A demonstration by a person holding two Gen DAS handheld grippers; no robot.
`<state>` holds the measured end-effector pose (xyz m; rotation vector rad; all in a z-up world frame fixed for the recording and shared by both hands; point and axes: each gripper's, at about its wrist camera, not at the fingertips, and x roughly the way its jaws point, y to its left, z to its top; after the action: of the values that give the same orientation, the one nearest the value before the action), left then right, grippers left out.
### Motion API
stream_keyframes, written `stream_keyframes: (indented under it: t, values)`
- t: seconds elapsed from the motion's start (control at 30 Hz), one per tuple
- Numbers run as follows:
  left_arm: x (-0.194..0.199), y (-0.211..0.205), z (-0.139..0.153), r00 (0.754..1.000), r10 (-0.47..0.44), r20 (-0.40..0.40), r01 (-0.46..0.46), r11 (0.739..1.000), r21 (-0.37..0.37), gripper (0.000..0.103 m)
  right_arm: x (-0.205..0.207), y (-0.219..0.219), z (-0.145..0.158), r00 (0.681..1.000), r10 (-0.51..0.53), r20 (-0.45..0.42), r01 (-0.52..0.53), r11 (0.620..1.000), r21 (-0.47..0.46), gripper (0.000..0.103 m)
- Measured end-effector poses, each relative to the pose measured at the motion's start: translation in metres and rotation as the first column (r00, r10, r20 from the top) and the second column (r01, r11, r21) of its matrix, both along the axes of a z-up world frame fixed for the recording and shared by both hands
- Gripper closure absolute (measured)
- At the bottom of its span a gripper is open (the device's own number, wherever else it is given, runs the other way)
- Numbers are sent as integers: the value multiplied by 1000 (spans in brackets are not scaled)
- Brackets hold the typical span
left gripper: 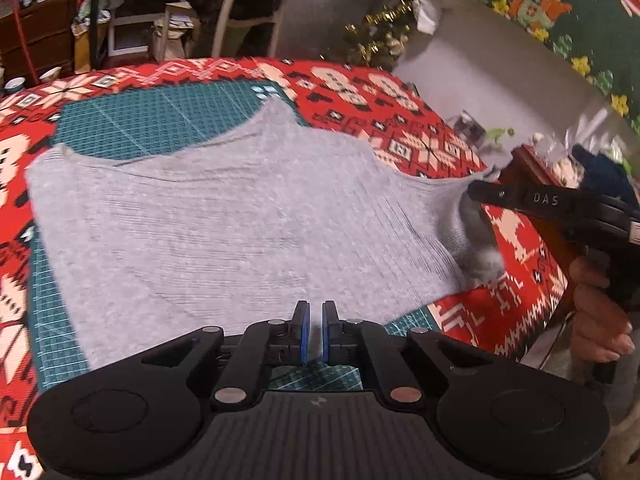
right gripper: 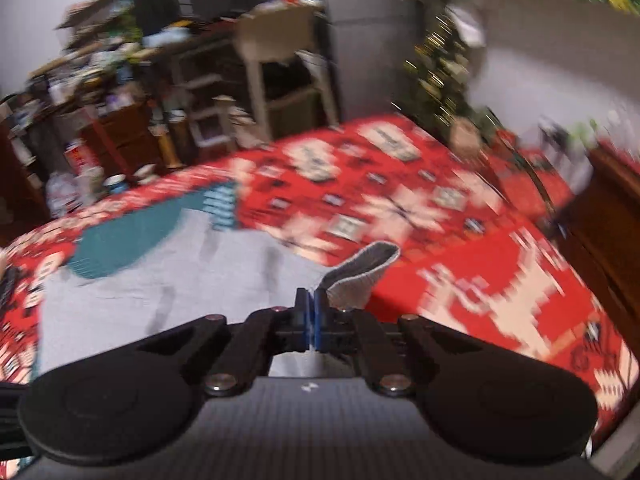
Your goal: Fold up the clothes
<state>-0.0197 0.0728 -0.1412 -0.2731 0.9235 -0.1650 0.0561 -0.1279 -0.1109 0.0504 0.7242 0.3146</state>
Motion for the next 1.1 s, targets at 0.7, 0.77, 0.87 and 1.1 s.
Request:
stream_keyframes:
  t: [0.7, 0.77, 0.87, 1.1]
  values:
    - [-66, 108, -1, 963, 271, 10, -270, 960, -72, 99, -56, 233, 20, 903, 426, 62, -424, 905, -42, 101]
    - [-67, 111, -3, 961, 275, 5, -274, 959, -76, 99, -53, 237, 15, 897, 437, 61, -435, 899, -49, 101]
    - [-66, 114, -5, 961, 278, -2, -277, 958, -79, 99, -46, 241, 4, 890, 454, 38, -451, 891, -55, 100]
    - [-69, 117, -5, 955, 298, -6, -298, 952, -73, 99, -50, 250, -9, 869, 494, 29, -491, 868, -71, 92]
